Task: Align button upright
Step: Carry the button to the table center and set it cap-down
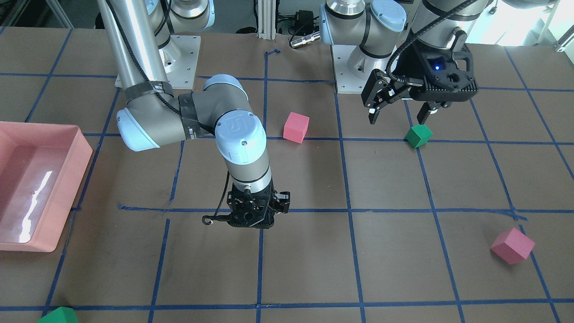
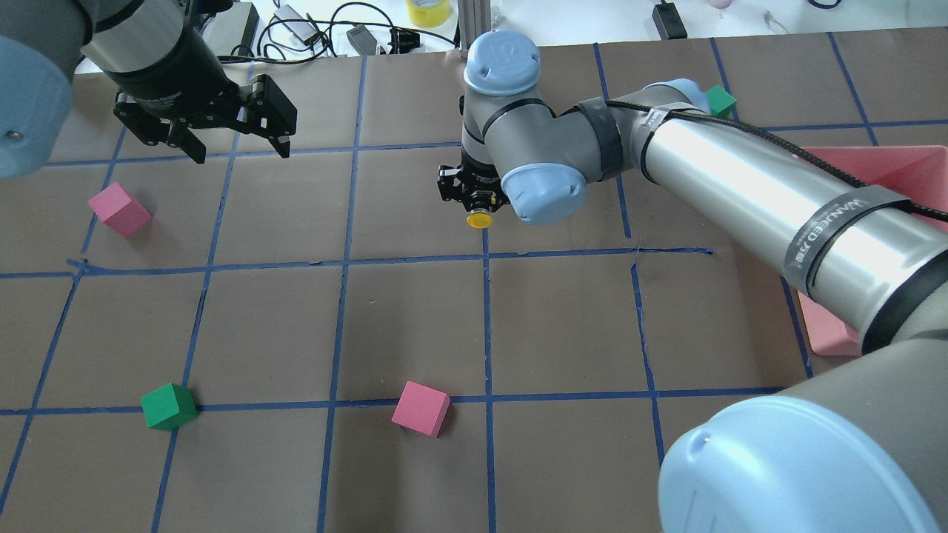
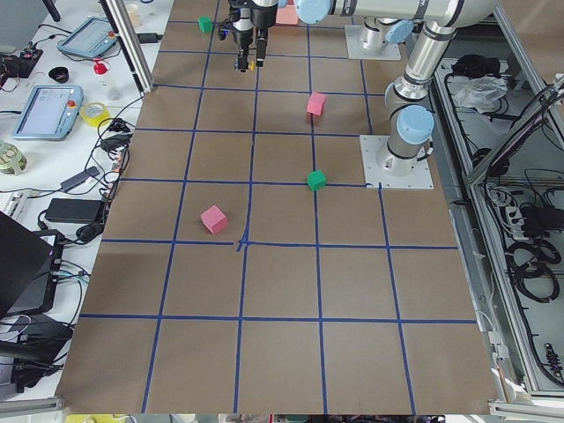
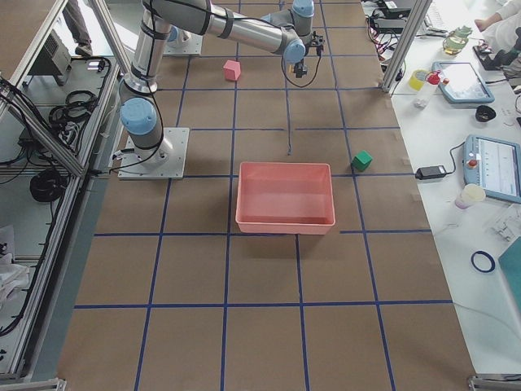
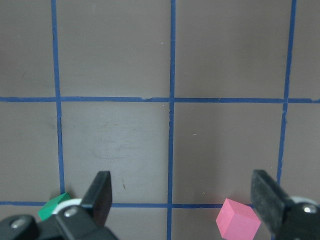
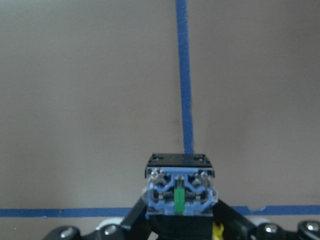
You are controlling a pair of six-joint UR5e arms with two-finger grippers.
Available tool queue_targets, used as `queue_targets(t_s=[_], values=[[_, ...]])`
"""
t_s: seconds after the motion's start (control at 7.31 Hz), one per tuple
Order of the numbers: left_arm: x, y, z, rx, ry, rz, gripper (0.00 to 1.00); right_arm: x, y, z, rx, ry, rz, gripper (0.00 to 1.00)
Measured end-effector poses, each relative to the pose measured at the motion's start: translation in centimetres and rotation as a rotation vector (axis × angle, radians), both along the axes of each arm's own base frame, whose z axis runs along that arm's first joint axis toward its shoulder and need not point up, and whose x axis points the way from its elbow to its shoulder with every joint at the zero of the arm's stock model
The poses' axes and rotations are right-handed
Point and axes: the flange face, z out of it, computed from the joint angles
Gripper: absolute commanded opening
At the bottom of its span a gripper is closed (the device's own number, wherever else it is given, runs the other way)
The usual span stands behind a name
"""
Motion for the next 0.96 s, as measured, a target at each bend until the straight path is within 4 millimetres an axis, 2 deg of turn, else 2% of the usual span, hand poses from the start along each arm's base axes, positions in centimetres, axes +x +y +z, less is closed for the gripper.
queue_targets(t_s=[0.27,0.41,0.55,0.82,0.96], values=[[0.0,0.0,0.0,-0.001,-0.002,0.000,1.00,1.3,0.5,-3.4,-0.008,-0.006,0.019,0.00],[0.0,0.0,0.1,-0.001,-0.003,0.000,1.00,1.4,0.9,-4.6,-0.003,-0.003,0.026,0.05],[0.0,0.0,0.1,-0.002,-0.003,0.000,1.00,1.3,1.4,-5.3,0.006,0.001,0.030,0.46],[0.0,0.0,0.0,-0.001,-0.003,0.000,1.00,1.1,2.2,-6.1,0.025,0.007,0.028,0.74],[0.0,0.0,0.0,0.000,-0.003,0.000,1.00,0.9,2.7,-6.3,0.032,0.009,0.027,0.77]])
